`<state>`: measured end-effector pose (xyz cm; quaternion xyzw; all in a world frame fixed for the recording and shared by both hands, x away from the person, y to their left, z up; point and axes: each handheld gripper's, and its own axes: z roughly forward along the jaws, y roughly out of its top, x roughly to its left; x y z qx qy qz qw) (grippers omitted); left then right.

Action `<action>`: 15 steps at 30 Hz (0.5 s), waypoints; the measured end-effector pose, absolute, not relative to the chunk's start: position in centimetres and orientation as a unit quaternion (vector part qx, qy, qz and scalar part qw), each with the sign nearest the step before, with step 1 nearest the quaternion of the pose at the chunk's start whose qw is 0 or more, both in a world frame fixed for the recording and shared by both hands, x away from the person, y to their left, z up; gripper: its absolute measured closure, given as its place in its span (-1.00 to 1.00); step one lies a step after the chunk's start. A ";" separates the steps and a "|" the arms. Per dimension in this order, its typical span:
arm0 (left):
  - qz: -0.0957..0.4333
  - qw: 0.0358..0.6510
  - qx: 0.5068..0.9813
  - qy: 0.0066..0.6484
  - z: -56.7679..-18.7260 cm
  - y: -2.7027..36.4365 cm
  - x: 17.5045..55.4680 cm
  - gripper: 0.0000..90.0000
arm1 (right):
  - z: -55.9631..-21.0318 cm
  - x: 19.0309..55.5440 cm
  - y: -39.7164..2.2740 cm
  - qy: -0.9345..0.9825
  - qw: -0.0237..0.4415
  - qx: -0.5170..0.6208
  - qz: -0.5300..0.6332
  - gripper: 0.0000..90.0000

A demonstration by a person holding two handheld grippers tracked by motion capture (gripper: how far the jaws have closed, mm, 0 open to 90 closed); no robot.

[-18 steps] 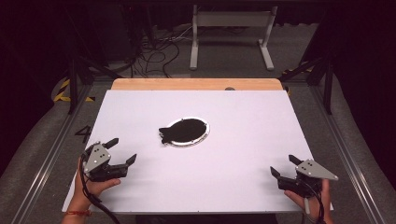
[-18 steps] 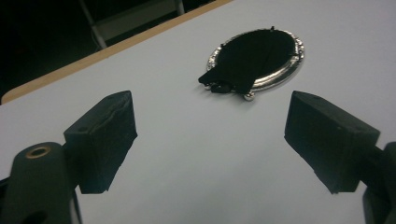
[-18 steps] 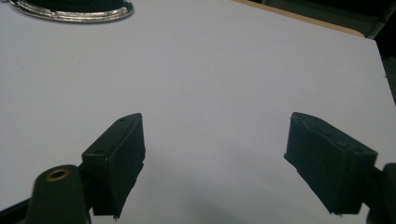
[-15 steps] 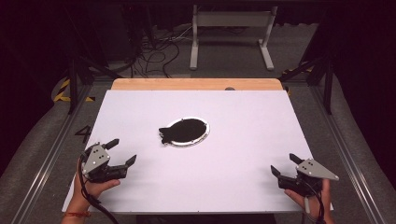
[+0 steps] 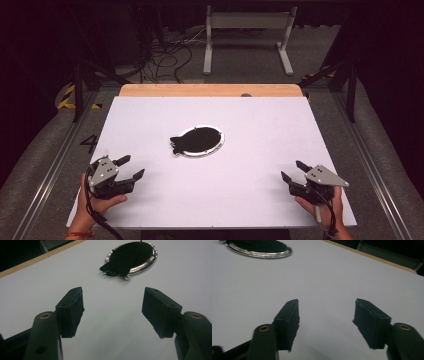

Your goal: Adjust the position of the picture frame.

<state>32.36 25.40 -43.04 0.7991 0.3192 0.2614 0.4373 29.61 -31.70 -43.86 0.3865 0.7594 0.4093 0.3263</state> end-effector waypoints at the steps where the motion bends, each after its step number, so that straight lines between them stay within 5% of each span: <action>1: 0.267 0.424 0.804 0.320 -43.0 25.2 33.2 0.21 | -43.9 29.6 -31.8 0.764 0.313 0.386 0.412 0.27; 9: 0.251 0.420 0.817 0.306 -43.0 23.9 36.7 0.97 | -44.2 29.6 -31.1 0.789 0.276 0.364 0.410 0.97; 15: 0.241 0.420 0.817 0.314 -42.8 22.4 40.0 1.00 | -44.3 29.5 -29.8 0.803 0.261 0.350 0.406 1.00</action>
